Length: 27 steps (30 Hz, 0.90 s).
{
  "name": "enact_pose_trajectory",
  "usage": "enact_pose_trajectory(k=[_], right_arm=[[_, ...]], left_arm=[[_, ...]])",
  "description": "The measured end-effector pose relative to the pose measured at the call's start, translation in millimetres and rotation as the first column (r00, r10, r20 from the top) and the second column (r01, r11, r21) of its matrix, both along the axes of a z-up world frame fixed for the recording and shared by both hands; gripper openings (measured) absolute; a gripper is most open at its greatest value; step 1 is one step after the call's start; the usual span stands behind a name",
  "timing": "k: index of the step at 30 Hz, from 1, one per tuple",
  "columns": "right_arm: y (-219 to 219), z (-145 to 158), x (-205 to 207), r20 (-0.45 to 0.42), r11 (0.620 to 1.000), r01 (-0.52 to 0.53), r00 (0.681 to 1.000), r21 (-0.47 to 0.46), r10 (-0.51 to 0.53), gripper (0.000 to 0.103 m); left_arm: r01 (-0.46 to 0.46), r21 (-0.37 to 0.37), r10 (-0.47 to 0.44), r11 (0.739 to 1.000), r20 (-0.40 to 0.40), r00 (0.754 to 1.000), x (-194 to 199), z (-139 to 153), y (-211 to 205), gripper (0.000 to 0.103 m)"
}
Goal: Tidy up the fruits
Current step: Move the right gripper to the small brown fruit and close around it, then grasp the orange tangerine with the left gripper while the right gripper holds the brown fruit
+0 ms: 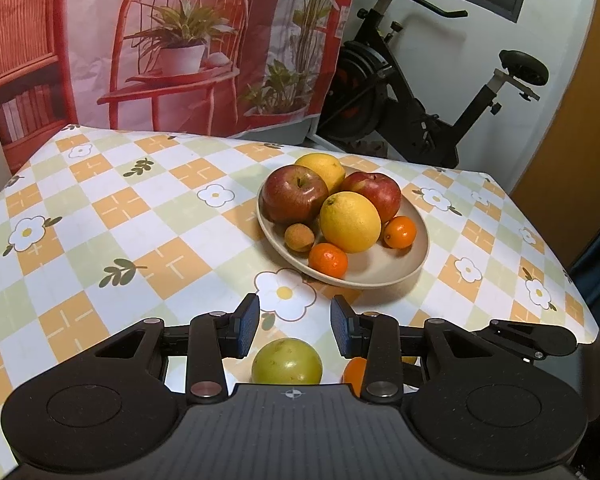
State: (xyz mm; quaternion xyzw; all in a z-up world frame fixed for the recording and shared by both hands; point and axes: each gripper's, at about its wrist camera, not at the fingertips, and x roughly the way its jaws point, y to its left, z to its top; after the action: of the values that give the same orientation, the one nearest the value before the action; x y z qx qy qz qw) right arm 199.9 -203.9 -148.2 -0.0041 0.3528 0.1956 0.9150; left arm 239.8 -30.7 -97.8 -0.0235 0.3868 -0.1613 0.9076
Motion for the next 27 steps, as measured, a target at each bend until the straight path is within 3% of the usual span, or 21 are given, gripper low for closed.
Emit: enact_pose_trajectory(k=[15,27], right_arm=[[2,-6,8,-0.040,1.000,-0.022,0.999,-0.004,0.022,0.025],[-27,-2,-3,-0.002,0.996,0.084,0.996,-0.025,-0.084,0.025]], left_arm=[[0.018,-0.013,-0.018,1.000,-0.023,1.000,-1,-5,-3,0.041],[0.146,-0.018,-0.147,0.989,-0.076,0.986,-6,-18,-23,0.042]])
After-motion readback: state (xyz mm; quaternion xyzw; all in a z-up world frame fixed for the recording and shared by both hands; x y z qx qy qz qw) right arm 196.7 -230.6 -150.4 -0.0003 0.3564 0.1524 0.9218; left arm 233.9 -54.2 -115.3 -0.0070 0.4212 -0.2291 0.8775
